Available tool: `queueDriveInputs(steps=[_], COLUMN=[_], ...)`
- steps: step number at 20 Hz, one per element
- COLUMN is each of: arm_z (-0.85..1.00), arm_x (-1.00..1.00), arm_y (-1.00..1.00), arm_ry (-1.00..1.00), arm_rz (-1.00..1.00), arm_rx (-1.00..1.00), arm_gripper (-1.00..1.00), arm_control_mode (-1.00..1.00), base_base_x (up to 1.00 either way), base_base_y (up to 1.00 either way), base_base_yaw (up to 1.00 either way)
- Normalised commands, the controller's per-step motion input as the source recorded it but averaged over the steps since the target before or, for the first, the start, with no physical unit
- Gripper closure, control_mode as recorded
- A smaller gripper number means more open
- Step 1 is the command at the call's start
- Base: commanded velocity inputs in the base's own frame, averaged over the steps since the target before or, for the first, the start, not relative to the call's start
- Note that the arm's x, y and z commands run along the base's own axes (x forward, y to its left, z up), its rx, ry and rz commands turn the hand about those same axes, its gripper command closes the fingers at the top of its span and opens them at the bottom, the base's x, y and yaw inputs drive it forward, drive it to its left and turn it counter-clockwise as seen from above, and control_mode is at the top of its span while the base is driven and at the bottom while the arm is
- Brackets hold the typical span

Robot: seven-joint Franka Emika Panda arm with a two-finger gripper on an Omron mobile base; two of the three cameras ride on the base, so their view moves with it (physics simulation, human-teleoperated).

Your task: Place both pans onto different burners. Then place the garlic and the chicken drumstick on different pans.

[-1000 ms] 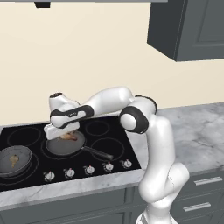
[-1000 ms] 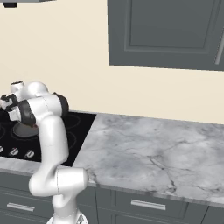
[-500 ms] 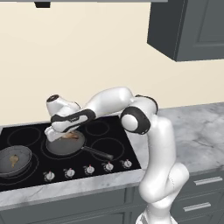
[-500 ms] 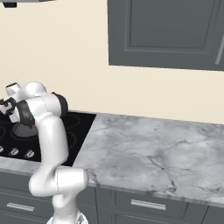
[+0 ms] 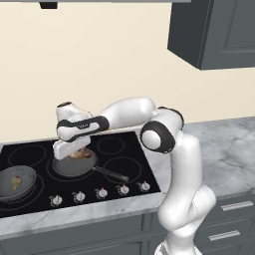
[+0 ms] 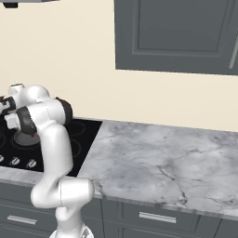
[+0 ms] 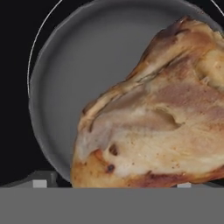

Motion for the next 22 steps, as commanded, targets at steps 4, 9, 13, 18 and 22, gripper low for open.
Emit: queueDriveInputs(steps=[4, 9, 13, 18, 22], arm_z=[0.08, -0.29, -0.19, -0.08, -0.06], arm_x=[0.24, 0.45, 0.34, 0.10, -0.31], arm_y=[0.00, 0.01, 0.38, 0.21, -0.02], arm_ry=[0.89, 0.59, 0.02, -0.12, -0.58], arm_rz=[0.06, 0.04, 0.05, 0.01, 0.01], arm_rx=[0.22, 0.04, -0.10, -0.12, -0.20], arm_gripper=[-1.00, -1.00, -1.00, -1.00, -1.00], arm_control_mode=[-1.00, -1.00, -1.00, -1.00, -1.00], base_base_x=[0.00, 0.00, 0.00, 0.00, 0.00], base_base_y=[0.00, 0.00, 0.00, 0.00, 0.00], base_base_yaw=[0.00, 0.00, 0.00, 0.00, 0.00])
